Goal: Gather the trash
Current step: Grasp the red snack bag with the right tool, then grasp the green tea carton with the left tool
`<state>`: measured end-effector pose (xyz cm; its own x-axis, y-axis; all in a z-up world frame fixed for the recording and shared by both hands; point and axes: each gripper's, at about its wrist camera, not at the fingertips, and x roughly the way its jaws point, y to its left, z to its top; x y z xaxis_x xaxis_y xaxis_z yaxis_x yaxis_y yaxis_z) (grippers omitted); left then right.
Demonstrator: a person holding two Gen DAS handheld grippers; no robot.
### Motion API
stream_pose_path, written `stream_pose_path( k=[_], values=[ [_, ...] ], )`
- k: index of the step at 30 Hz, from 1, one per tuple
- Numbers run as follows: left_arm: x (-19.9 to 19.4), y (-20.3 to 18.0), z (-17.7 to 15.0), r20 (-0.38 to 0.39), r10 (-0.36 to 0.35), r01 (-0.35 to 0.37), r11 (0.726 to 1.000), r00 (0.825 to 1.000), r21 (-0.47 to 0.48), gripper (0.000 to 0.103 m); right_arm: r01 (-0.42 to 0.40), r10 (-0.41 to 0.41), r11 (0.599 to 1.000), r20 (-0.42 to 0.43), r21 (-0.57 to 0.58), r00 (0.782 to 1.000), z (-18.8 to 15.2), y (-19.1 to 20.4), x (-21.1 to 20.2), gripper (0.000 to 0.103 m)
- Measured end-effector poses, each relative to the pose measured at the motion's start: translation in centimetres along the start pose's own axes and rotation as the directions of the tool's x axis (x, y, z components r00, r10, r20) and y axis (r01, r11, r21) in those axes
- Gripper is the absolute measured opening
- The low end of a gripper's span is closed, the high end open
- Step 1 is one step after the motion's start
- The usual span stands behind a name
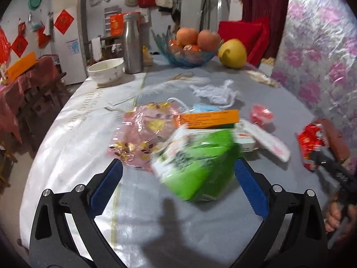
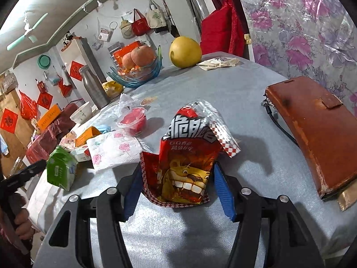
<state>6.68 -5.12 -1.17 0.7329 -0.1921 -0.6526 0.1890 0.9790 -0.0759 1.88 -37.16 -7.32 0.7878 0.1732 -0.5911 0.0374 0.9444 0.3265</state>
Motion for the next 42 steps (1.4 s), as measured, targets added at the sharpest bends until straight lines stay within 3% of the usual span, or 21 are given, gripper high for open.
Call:
stream_pose_path(
  k=[3,10,15,18,20,22,31,39,42],
  values=[
    [-0.1,-1.6,0.1,-0.001,-0.040,0.040,0.998,0.999,0.042,0.096,0.014,-0.014,1.000,-0.001,-0.012,1.000,-0.1,0.4,0.1,0.063],
    [2.6,-3.2,0.2,0.001,0.043,-0.043,0.996,0.999,0.085,0.096,0.004,-0.004,1.000,-0.001,-0.011,1.000,-0.1,0.4,0.1,0.063],
    [4.7,-3.3,0.2,-0.069,0.023,-0.016,0.995,0.997,0.100,0.096,0.010,-0.010,1.000,0.002,-0.023,1.000,-0.1,0.5,0.2,0.066],
    [5.0,-3.1,-0.3,-0.067,0.065,-0.057,0.992,0.996,0.111,0.093,0.015,-0.015,0.999,0.003,-0.032,1.000,-0.2,0.6,0.2,0.066],
    [4.2,-2.4,-0.4,-0.039,0.030,-0.027,0.996,0.999,0.081,0.087,0.007,-0.007,1.000,0.002,-0.029,1.000,-0.1,0.5,0.2,0.058],
    [2.8,-1.6,-0.1,-0.008,-0.003,0.003,0.999,1.000,0.052,0.084,0.007,-0.007,1.000,0.005,-0.022,1.000,-0.1,0.4,0.1,0.055],
    [-3.9,0.8,1.3,0.155,-0.013,0.015,1.000,0.988,-0.006,0.084,0.025,-0.017,0.995,0.080,-0.094,0.997,0.3,2.1,-1.8,0.053],
    [-7.9,3.5,1.9,0.234,0.020,-0.008,0.999,0.972,-0.048,0.083,-0.024,0.040,0.991,0.128,-0.129,0.991,1.1,3.6,-4.1,0.053],
    [-7.4,4.3,1.6,0.203,-0.010,0.023,0.998,0.979,-0.064,0.083,-0.035,0.053,0.989,0.125,-0.142,0.991,1.1,4.1,-4.1,0.053]
  ],
)
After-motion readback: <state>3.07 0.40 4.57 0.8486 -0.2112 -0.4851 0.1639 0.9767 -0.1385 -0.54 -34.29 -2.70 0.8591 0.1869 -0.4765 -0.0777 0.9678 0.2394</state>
